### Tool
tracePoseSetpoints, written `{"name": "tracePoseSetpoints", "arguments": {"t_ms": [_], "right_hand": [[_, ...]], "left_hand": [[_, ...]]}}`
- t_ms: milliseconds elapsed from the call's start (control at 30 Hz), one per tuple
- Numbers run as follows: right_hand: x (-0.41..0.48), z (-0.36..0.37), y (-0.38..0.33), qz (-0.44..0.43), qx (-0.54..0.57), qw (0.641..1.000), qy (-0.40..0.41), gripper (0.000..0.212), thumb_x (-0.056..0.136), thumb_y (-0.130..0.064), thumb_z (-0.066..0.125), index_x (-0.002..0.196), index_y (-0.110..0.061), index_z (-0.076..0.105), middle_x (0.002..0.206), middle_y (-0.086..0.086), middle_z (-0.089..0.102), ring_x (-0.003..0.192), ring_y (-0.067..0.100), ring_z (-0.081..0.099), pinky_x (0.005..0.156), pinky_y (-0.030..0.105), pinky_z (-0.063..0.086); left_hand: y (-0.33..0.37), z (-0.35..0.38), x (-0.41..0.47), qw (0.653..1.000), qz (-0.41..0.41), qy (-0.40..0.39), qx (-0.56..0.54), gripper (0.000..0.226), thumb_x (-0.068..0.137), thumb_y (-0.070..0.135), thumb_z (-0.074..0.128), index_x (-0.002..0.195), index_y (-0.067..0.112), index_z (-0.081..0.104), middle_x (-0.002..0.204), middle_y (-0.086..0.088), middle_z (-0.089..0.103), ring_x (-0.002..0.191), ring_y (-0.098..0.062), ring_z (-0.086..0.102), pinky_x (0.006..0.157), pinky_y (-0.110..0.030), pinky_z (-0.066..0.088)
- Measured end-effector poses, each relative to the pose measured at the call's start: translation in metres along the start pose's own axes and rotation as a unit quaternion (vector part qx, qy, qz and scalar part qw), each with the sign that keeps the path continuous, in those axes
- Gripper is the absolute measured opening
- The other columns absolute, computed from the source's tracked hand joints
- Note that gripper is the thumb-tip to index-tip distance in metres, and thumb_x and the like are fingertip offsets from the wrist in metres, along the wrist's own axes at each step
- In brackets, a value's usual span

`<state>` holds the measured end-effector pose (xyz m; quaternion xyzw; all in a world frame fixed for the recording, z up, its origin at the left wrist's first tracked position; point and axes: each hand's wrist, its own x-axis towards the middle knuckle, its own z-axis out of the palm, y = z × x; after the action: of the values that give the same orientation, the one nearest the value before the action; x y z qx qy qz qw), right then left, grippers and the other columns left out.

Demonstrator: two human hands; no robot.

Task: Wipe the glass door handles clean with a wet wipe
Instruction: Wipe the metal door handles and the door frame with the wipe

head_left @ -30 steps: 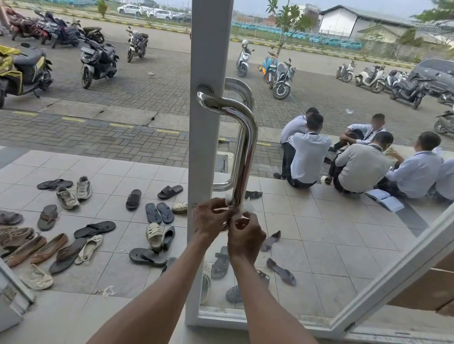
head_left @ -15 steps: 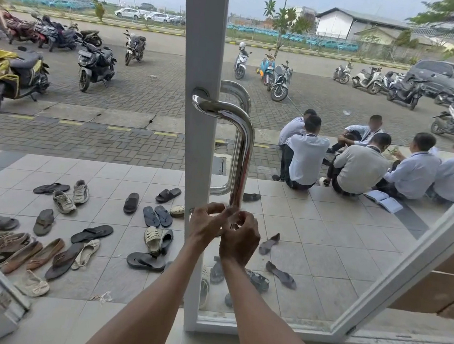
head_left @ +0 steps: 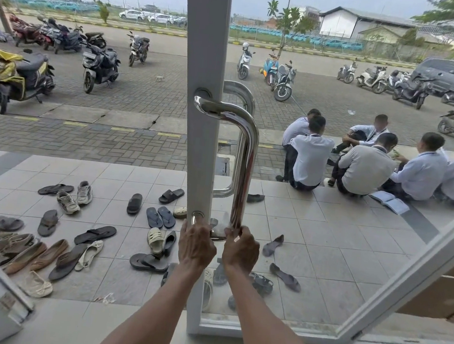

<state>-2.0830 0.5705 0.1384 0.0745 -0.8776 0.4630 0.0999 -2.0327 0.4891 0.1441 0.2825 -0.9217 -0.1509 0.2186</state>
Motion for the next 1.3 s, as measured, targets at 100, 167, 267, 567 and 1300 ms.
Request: {"name": "tracePoseSetpoints", "arguments": {"t_ms": [100, 167, 267, 567, 1300], "right_hand": [[0.003, -0.008, -0.017, -0.063, 0.035, 0.996, 0.056, 0.018, 0.087, -0.029, 0.069, 0.097, -0.015, 0.067, 0.087, 0.006, 0.074, 0.081, 0.028, 0.07, 0.064, 0.03, 0.05], [0.009, -0.015, -0.031, -0.106, 0.06, 0.988, 0.096, 0.023, 0.089, -0.033, 0.067, 0.103, -0.014, 0.066, 0.089, 0.005, 0.074, 0.08, 0.025, 0.07, 0.065, 0.03, 0.051], [0.016, -0.023, -0.051, -0.145, 0.087, 0.976, 0.134, 0.034, 0.092, -0.038, 0.061, 0.111, -0.009, 0.066, 0.094, 0.006, 0.074, 0.082, 0.024, 0.07, 0.066, 0.032, 0.053], [0.003, -0.005, -0.008, -0.073, 0.031, 0.997, 0.003, 0.018, 0.092, -0.024, 0.061, 0.104, -0.01, 0.063, 0.09, 0.009, 0.073, 0.084, 0.029, 0.07, 0.067, 0.032, 0.052], [-0.001, -0.014, -0.014, -0.069, 0.024, 0.997, -0.013, 0.025, 0.079, -0.009, 0.069, 0.104, -0.009, 0.063, 0.089, 0.011, 0.073, 0.084, 0.03, 0.07, 0.067, 0.031, 0.052]], "left_hand": [[0.0, -0.002, 0.002, 0.999, 0.003, -0.014, 0.044, 0.025, 0.086, 0.003, 0.046, 0.08, 0.015, 0.068, 0.081, -0.004, 0.071, 0.078, -0.02, 0.066, 0.118, -0.038, 0.023], [0.0, -0.004, 0.004, 0.998, 0.004, -0.026, 0.05, 0.025, 0.085, 0.003, 0.047, 0.082, 0.013, 0.069, 0.079, -0.005, 0.072, 0.076, -0.02, 0.067, 0.12, -0.039, 0.02], [-0.001, -0.008, 0.006, 0.998, 0.004, -0.042, 0.043, 0.024, 0.086, 0.006, 0.05, 0.088, 0.014, 0.073, 0.085, -0.004, 0.075, 0.081, -0.019, 0.068, 0.119, -0.04, 0.019], [0.003, -0.018, 0.009, 0.997, -0.006, -0.063, 0.043, 0.025, 0.089, 0.007, 0.051, 0.083, 0.014, 0.075, 0.08, -0.004, 0.074, 0.079, -0.018, 0.068, 0.123, -0.04, 0.007], [0.007, -0.021, 0.017, 0.992, -0.044, -0.108, 0.046, 0.017, 0.083, 0.009, 0.061, 0.088, 0.015, 0.075, 0.089, -0.006, 0.074, 0.094, -0.022, 0.068, 0.121, -0.036, 0.02]]}}
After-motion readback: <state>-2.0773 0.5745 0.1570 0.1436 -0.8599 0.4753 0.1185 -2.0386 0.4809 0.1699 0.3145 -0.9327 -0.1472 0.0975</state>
